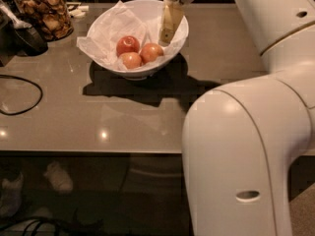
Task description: Pick apple from white bowl
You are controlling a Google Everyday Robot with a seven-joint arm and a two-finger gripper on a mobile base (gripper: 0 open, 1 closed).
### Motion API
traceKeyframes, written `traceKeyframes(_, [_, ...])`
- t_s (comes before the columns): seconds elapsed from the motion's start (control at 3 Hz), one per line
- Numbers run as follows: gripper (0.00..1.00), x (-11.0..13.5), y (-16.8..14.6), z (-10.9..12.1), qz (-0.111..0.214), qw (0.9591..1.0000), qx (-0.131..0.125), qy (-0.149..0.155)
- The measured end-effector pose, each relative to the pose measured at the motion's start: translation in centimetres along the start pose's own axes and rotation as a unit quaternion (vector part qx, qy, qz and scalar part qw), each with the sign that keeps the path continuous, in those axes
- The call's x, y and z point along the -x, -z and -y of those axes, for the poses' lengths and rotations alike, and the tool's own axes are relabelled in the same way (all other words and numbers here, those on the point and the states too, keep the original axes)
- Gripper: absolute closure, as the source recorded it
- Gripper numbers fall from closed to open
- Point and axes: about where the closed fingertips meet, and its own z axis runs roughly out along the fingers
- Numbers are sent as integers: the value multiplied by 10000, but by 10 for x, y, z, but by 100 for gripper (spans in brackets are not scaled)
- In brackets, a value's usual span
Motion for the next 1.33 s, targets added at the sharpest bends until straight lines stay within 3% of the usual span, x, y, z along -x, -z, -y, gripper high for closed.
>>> traceKeyframes(1.33, [24,11,-47,9,-55,9994,322,-64])
